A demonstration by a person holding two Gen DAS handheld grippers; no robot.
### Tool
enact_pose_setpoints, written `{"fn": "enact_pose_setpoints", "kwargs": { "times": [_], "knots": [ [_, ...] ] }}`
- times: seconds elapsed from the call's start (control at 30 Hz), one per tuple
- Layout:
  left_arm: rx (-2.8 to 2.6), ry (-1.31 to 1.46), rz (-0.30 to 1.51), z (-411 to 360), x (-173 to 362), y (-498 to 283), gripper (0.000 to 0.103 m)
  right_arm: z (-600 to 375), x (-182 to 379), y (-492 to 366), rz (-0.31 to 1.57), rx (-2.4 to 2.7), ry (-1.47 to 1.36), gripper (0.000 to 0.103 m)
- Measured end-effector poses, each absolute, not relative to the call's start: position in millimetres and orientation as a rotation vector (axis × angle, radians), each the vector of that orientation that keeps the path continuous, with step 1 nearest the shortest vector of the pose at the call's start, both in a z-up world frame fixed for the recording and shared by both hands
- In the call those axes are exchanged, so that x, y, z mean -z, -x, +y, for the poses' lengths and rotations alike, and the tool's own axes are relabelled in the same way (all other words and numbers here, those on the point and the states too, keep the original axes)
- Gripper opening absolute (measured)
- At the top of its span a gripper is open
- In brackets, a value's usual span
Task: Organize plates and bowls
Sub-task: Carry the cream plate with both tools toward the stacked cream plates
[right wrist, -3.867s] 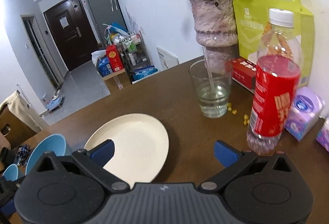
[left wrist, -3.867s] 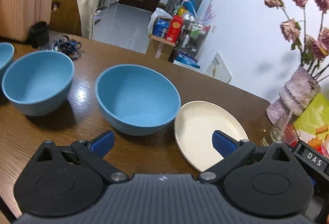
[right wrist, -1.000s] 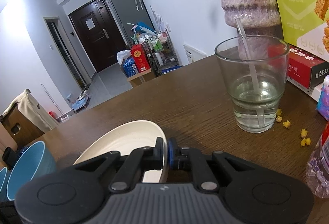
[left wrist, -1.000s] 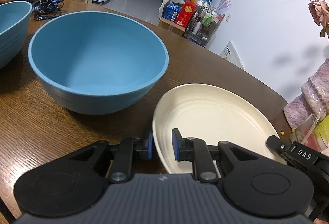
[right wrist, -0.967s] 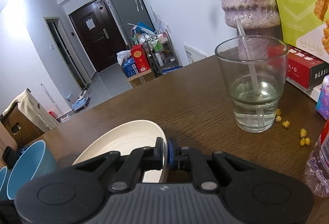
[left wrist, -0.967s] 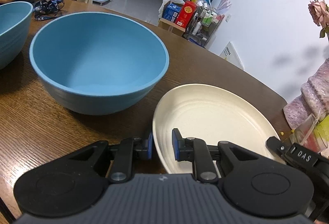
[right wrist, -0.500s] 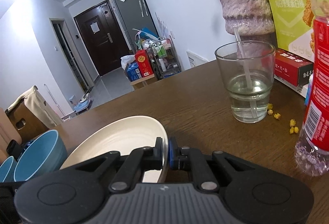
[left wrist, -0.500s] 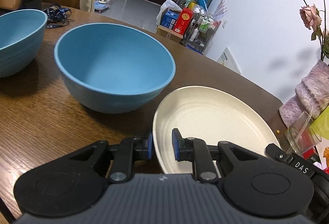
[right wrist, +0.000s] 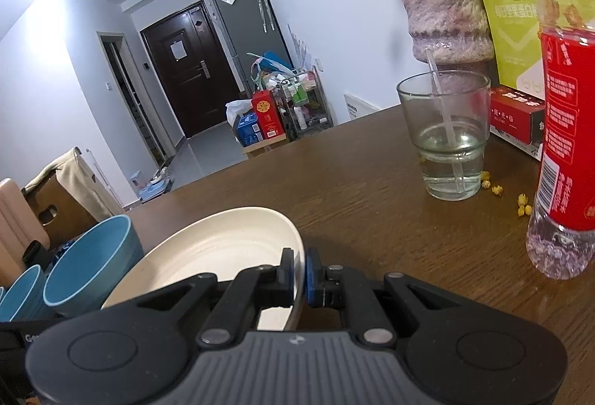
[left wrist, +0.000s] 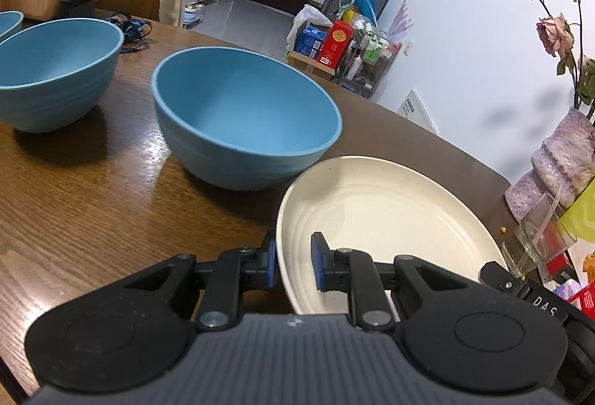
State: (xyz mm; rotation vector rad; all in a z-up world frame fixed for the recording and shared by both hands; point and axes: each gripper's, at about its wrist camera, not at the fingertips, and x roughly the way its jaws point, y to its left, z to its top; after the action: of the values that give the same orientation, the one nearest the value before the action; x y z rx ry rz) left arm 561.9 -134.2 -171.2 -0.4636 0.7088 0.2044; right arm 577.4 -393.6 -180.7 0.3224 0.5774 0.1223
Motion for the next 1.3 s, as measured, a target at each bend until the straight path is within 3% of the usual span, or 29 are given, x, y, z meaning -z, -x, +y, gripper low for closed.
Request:
{"fn": "enact_pose_setpoints", "kwargs": {
  "times": [1.3],
  "knots": [
    [-0.276, 0.498, 0.605, -92, 149, -460, 0.019, -342, 161, -492, 0.515, -0.209, -0.298, 0.007]
  ]
}}
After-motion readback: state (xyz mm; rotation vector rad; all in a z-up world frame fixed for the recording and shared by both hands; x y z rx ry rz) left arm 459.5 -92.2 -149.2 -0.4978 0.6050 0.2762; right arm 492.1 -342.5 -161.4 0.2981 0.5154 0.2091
